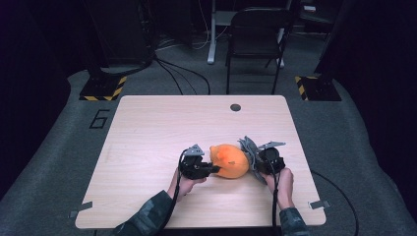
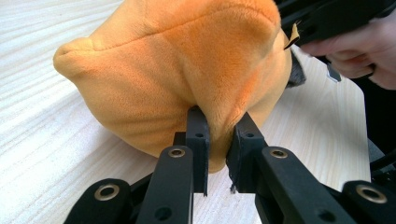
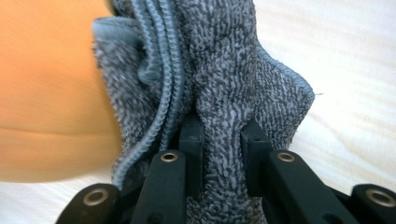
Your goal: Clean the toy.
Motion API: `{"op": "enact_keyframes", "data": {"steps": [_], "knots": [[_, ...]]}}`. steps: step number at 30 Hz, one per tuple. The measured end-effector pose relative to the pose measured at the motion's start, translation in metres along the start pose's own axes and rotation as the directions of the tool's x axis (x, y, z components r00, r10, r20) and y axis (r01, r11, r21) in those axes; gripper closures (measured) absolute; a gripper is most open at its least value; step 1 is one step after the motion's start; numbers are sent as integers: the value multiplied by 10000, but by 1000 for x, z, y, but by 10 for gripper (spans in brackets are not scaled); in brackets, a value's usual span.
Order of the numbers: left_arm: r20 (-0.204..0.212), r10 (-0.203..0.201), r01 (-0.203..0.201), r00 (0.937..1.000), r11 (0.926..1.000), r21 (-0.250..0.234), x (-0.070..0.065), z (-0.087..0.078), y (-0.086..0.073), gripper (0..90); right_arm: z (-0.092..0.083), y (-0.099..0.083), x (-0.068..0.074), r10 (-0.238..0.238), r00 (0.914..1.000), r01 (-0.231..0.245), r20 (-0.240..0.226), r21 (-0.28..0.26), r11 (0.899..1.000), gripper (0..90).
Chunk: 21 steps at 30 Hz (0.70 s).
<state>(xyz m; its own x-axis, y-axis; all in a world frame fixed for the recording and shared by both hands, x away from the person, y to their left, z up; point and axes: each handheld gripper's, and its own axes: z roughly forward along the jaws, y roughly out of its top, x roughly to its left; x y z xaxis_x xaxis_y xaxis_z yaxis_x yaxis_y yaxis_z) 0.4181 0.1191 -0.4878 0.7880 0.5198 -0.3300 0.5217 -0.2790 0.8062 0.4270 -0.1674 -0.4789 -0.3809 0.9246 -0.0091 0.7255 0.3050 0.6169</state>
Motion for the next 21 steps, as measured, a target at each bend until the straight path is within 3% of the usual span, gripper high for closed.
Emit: {"op": "enact_keyframes", "data": {"steps": [4, 7, 11, 15, 20, 21], "knots": [[-20, -9, 8, 10000, 10000, -44, 0, 0, 0, 799, 11, -5, -6, 98, 9999, -106, 98, 799, 9967, 758], [-30, -5, 5, 10000, 10000, -38, 1, -1, 0, 797, 8, -4, -7, 76, 9998, -90, 170, 861, 9962, 761], [5, -84, 84, 10000, 10000, -29, 3, -2, 0, 797, -10, 2, -9, 69, 9998, -72, 206, 137, 9999, 763], [-6, -85, 85, 10000, 10000, -46, 3, -1, 0, 797, -42, 13, -3, 122, 9997, -139, -197, -885, 9960, 763], [-46, -24, 24, 10000, 10000, -85, 2, -1, 0, 797, -79, 27, 19, -397, 9919, 102, -1206, -2356, 9718, 763], [-56, 3, -3, 10000, 10000, -70, 2, -1, 0, 797, -82, 29, 24, -438, 9888, 77, -1429, -2439, 9698, 763]]}}
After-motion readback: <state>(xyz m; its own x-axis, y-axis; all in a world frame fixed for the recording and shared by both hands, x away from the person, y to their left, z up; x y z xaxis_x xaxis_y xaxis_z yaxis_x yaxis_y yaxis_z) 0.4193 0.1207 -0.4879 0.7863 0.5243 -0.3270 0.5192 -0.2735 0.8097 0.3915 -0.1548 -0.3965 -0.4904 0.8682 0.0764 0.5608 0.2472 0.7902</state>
